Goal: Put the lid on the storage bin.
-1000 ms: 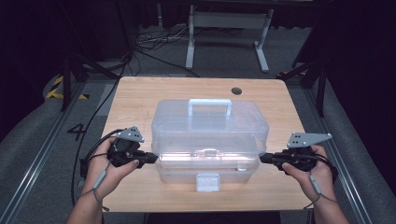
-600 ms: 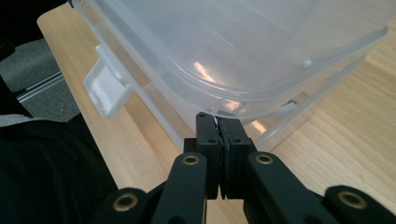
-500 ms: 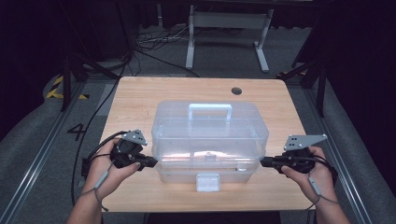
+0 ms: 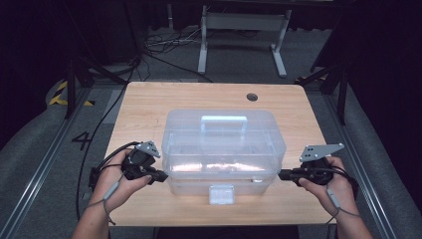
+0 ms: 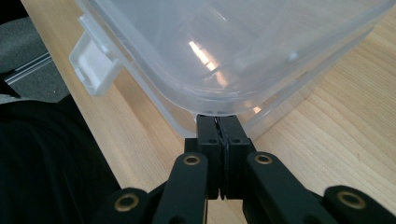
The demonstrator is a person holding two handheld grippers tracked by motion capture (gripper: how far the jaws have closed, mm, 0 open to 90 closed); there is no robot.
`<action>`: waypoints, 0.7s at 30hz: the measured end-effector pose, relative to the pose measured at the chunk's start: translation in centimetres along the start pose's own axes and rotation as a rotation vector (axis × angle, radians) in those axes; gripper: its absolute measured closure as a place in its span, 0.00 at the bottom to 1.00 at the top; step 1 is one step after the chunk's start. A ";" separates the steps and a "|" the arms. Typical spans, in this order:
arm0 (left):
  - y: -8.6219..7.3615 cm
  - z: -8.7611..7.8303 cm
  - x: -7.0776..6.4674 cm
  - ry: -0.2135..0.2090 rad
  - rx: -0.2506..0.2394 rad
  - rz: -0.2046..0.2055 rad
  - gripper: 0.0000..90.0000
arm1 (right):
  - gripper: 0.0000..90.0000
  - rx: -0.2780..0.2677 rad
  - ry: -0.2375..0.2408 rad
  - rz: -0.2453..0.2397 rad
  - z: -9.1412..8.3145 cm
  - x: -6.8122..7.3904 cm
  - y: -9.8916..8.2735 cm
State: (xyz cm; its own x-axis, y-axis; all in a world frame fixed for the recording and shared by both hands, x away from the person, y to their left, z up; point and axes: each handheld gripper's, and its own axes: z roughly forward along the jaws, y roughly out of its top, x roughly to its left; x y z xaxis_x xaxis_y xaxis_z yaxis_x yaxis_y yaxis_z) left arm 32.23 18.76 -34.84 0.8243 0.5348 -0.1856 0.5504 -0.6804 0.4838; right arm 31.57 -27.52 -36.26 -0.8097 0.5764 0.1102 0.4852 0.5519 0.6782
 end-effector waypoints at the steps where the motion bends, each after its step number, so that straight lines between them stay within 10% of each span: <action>1: 0.0 0.1 0.0 0.001 0.000 -0.002 0.99 | 0.99 0.006 0.002 0.000 0.0 0.0 0.0; 21: 0.1 1.1 0.0 0.000 0.076 -0.004 1.00 | 1.00 0.076 0.005 -0.012 0.8 0.1 -0.2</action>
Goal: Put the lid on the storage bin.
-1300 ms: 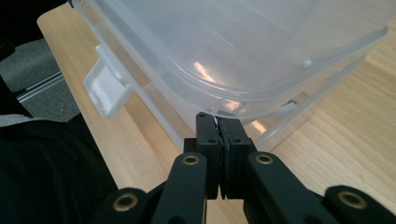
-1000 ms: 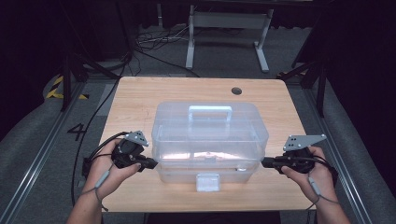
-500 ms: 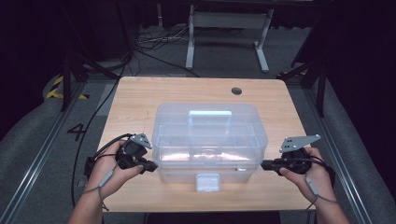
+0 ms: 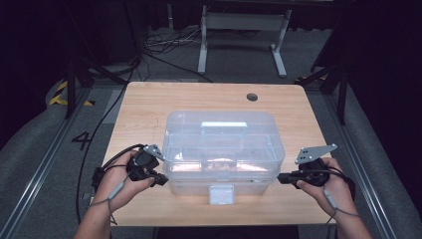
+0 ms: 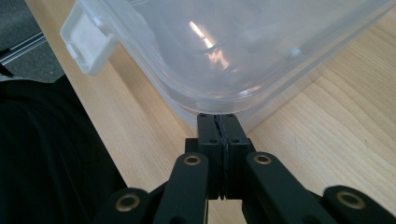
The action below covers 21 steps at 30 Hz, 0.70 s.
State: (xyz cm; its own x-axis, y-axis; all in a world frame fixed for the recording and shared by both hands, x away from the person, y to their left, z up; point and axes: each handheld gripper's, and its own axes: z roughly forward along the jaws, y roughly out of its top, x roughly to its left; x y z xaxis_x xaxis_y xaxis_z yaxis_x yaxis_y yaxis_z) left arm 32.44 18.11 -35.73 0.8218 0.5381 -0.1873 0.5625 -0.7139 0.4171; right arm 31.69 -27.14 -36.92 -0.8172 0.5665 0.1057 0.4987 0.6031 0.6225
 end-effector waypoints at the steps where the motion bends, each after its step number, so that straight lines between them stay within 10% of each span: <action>1: 0.0 0.0 0.0 0.000 0.002 0.000 1.00 | 1.00 0.004 0.001 -0.001 0.0 0.0 0.0; 21: 0.1 0.3 -0.2 -0.003 0.053 0.011 1.00 | 1.00 0.063 0.007 -0.007 0.7 0.1 -0.1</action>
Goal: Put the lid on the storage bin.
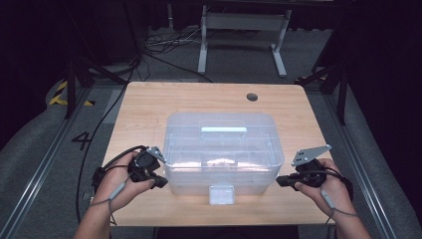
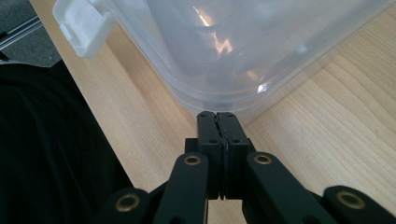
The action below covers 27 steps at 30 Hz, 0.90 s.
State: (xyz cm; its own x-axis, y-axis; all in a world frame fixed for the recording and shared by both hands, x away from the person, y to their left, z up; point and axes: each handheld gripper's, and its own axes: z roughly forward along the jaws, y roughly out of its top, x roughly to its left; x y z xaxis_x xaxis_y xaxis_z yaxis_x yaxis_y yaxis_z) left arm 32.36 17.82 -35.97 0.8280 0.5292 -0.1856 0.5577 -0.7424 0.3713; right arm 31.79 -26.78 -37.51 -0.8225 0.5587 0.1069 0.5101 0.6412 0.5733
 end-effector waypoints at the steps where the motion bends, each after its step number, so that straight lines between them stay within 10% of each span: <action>1: 0.0 0.0 0.0 0.000 0.000 -0.002 1.00 | 1.00 0.001 0.002 0.000 0.1 0.0 0.0; 17: -1.3 -2.3 0.3 0.030 -0.090 -0.036 0.99 | 0.99 -0.037 -0.005 0.001 -1.5 -0.3 0.0; 27: -2.8 -4.7 0.9 0.097 -0.275 -0.135 0.94 | 0.98 -0.124 -0.031 0.003 -3.2 -1.5 0.9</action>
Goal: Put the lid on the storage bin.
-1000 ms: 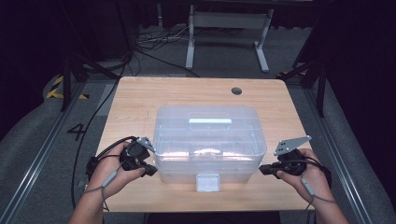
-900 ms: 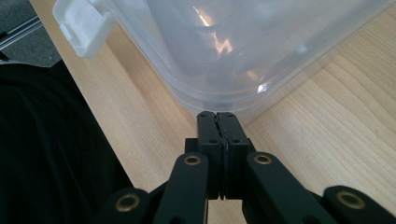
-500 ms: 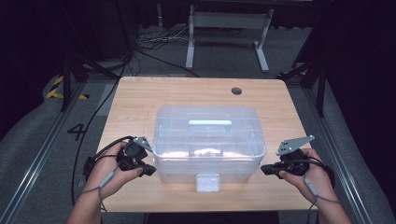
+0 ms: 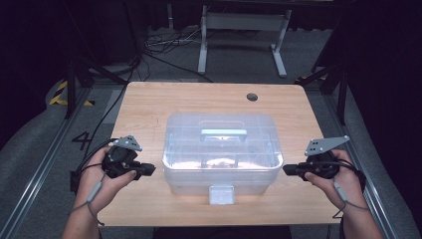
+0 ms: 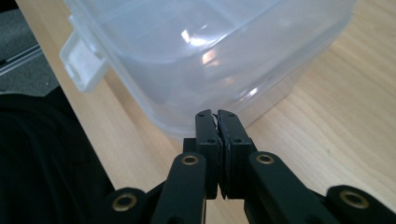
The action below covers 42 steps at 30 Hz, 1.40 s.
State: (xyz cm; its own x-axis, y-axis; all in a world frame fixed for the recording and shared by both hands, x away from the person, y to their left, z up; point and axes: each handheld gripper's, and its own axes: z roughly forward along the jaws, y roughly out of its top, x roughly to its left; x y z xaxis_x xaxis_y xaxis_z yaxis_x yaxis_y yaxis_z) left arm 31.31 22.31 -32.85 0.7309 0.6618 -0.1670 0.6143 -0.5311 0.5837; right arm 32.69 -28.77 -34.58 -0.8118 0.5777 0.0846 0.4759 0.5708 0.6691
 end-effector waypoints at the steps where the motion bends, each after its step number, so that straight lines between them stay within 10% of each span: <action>1: -0.1 -0.1 0.0 0.001 -0.012 -0.011 0.94 | 0.98 -0.011 -0.003 -0.001 -0.1 -0.2 0.1; 24: -4.2 0.5 6.3 0.146 -0.144 -0.236 0.83 | 0.98 -0.182 -0.223 0.164 0.1 -9.1 -2.7; 42: -5.5 4.5 9.4 0.175 -0.113 -0.221 0.78 | 0.98 -0.152 -0.257 0.230 3.8 -13.1 -7.0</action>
State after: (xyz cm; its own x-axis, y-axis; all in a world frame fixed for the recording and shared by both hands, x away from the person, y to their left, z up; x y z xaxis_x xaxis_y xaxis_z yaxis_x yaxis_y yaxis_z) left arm 36.17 29.10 -41.23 0.5149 0.8410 -0.1660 0.7084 -0.3085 0.6348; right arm 41.24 -38.14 -43.18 -0.5693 0.8192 0.0701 0.5647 0.3276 0.7575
